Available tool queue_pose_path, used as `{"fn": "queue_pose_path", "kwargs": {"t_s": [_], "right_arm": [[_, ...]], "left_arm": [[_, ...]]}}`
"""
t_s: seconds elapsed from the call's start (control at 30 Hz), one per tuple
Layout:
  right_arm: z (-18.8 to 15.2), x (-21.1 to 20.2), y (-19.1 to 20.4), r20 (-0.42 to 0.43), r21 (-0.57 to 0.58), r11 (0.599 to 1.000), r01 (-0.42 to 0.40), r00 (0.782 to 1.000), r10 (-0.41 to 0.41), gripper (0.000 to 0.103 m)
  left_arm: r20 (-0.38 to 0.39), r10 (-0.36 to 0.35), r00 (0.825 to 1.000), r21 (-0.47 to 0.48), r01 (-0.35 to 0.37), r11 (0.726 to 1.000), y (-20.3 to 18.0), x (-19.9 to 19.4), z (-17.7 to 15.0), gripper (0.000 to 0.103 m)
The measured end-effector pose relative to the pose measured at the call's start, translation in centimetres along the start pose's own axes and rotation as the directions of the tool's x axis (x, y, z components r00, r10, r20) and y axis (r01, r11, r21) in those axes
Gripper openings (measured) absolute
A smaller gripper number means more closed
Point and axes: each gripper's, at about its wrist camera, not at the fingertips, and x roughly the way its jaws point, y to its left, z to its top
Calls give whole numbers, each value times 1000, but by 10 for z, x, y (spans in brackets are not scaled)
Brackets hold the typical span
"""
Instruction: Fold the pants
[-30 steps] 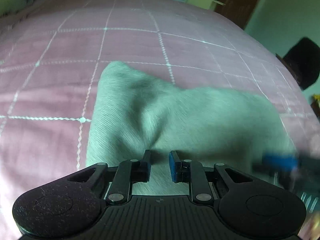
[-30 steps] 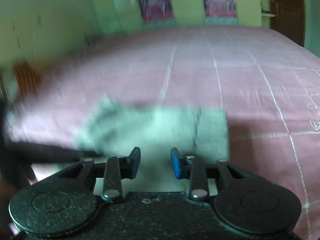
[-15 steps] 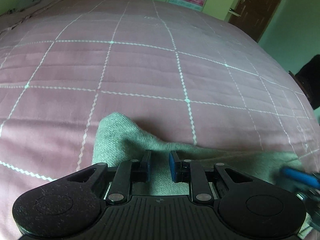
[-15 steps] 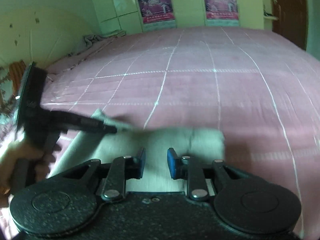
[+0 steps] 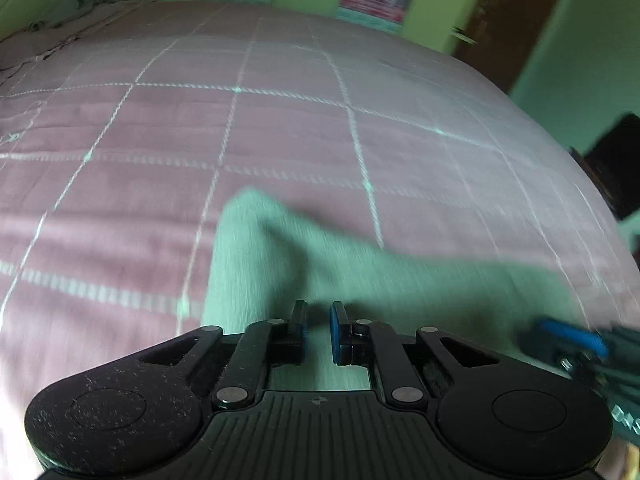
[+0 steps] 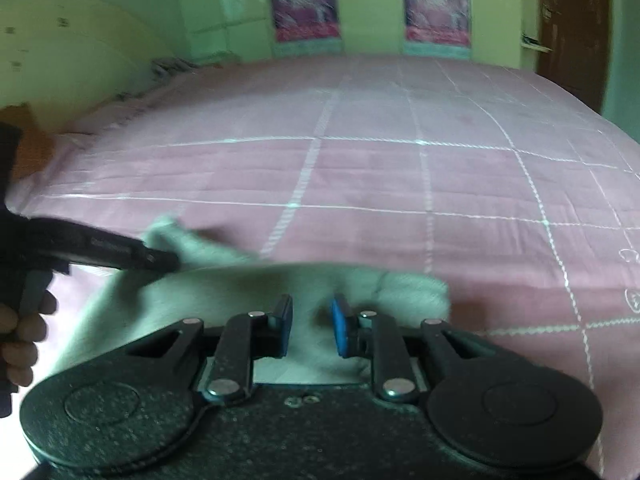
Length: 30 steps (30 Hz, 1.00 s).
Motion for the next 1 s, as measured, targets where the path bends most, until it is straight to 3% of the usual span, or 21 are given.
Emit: {"fn": "queue_pose_path", "kwargs": {"t_s": [0.1, 0.2, 0.3, 0.37, 0.47, 0.53, 0.6, 0.7, 0.83, 0.93, 1.0], "right_arm": [[-23, -18, 13, -8, -55, 998, -12, 1000, 11, 21], [-57, -15, 11, -66, -77, 997, -8, 998, 3, 18], [-62, -20, 8, -55, -61, 998, -13, 998, 10, 17], [-51, -28, 13, -67, -47, 999, -1, 998, -2, 23], [-52, -50, 20, -8, -56, 998, 5, 1000, -5, 25], [-67, -42, 15, -70, -51, 999, 18, 997, -22, 20], [-81, -40, 10, -51, -51, 999, 12, 999, -14, 19], [-72, -43, 16, -72, -28, 999, 24, 997, -26, 24], [-65, -58, 29, -7, -62, 997, 35, 999, -35, 27], [-72, -39, 22, -79, -57, 997, 49, 995, -54, 23], [-76, -34, 19, -72, -33, 999, 37, 997, -39, 24]], "left_arm": [[-40, -23, 999, -5, 23, 1000, -3, -14, -40, 10], [-11, -26, 1000, -36, 25, 999, -3, -25, -72, 10], [-8, 1, 1000, -48, -2, 999, -9, -37, -77, 10], [4, 3, 1000, -29, -3, 1000, -14, -49, -80, 10], [3, -8, 1000, -65, 8, 998, -6, -53, -93, 10], [1, -9, 1000, -59, 9, 998, -4, -52, -99, 10], [0, 10, 1000, -49, -10, 999, -6, -57, -98, 10], [43, 40, 998, -26, -39, 999, -11, -73, -99, 10], [17, 57, 998, -19, -57, 998, -3, -67, -108, 10], [8, 56, 998, -32, -55, 998, 0, -63, -108, 10], [5, 56, 998, -28, -56, 998, -2, -66, -107, 10]]}}
